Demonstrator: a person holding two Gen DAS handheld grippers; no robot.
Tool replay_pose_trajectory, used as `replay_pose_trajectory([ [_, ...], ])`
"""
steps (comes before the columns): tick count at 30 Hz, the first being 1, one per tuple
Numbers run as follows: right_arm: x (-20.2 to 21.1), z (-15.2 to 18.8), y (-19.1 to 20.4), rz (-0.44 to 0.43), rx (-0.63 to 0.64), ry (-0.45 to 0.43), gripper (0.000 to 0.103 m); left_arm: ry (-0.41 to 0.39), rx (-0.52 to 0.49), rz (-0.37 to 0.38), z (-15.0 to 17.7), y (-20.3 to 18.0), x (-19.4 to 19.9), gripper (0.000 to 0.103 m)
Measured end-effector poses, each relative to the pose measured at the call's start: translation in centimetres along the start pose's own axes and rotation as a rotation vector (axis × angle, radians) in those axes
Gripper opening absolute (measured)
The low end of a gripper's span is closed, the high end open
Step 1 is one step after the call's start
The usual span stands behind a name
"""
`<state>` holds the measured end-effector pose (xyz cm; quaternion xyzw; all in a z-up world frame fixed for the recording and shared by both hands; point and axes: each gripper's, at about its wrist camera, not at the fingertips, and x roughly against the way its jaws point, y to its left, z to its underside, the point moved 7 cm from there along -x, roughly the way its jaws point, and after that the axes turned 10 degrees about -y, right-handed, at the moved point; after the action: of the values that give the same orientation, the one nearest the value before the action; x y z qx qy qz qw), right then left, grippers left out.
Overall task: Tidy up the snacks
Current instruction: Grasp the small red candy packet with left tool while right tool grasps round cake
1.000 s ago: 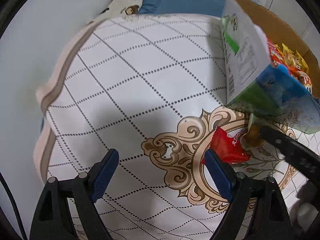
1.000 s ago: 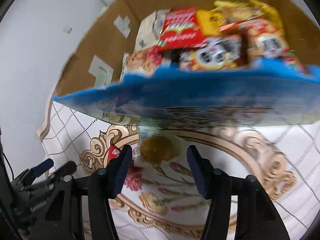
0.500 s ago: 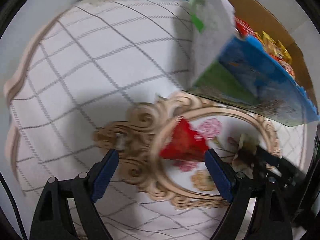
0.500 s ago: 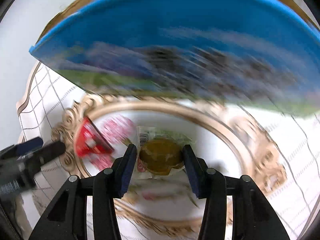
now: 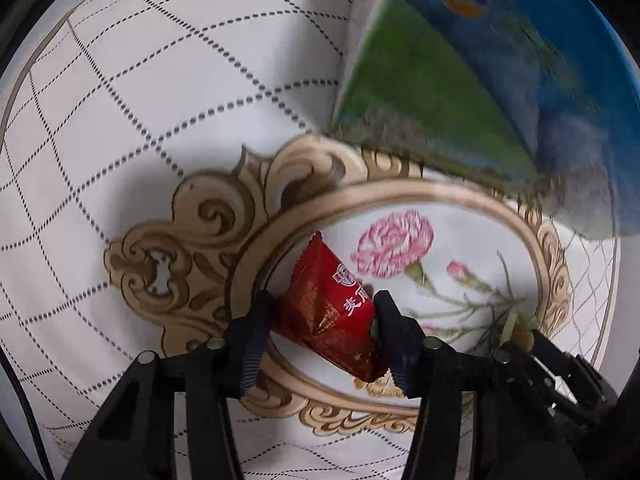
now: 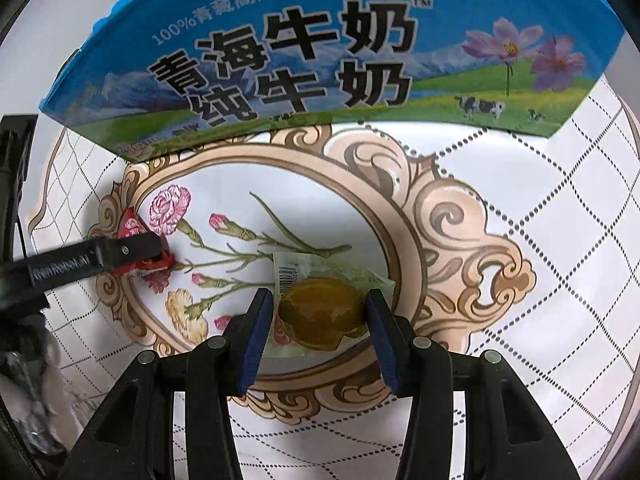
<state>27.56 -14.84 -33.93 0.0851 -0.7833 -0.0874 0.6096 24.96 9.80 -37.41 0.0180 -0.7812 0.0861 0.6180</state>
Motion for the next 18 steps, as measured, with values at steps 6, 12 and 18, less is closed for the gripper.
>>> replay_pose_trajectory([
  [6,0.3,4.8,-0.2,-0.015,0.008,0.047,0.05,0.055,0.008,0.029,5.9,1.4,0.6,0.048],
  [12,-0.1,8.4,-0.8,-0.015,0.001,0.08,0.051,0.119,0.074,0.092,8.4,2.7,-1.1,0.053],
  [18,-1.8,9.4,-0.9,-0.002,-0.004,0.105,0.053,0.129,0.053,0.063,7.2,1.2,-2.4,0.051],
])
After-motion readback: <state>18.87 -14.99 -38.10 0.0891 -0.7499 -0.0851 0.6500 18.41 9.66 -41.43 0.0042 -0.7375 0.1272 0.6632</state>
